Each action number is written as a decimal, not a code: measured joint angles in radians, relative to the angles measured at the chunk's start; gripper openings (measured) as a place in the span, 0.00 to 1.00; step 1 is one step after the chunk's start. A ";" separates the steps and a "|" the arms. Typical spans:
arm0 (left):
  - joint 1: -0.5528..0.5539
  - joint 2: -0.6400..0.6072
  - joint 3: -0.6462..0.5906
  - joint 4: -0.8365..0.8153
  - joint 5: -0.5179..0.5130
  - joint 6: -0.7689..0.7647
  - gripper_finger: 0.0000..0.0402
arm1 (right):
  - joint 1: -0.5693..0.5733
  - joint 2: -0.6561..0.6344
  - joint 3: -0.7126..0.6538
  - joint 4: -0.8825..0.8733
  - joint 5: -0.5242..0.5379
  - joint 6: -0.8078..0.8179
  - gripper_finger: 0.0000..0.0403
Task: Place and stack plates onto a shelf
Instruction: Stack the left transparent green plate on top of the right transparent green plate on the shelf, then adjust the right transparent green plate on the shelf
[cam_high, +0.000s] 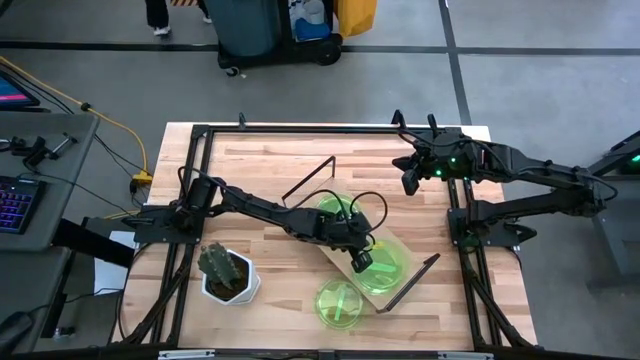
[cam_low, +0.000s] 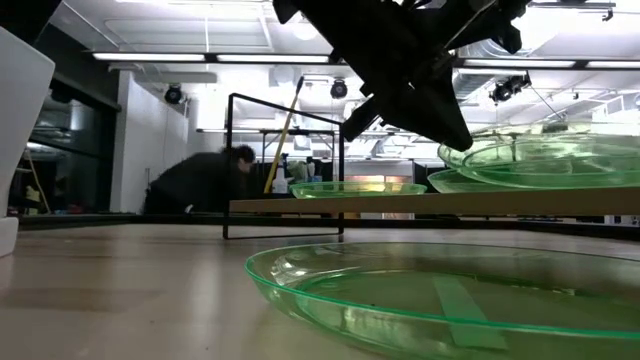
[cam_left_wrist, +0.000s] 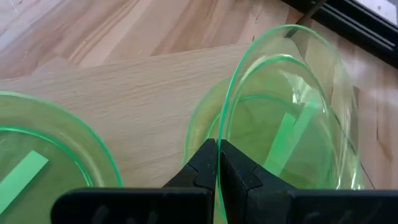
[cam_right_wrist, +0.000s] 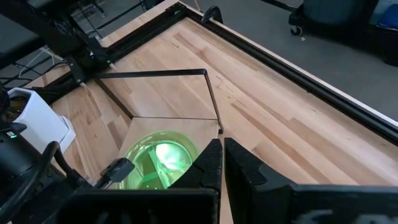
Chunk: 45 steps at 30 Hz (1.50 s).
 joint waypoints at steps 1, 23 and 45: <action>0.000 0.000 0.000 0.001 0.000 0.001 0.00 | 0.000 0.000 0.000 0.000 0.000 0.000 0.00; 0.014 -0.031 0.003 -0.031 0.072 0.049 0.35 | 0.000 0.000 0.000 -0.001 -0.001 0.005 0.00; 0.040 -0.591 -0.277 0.242 0.067 0.227 0.36 | 0.209 0.173 -0.344 0.075 -0.757 0.438 0.00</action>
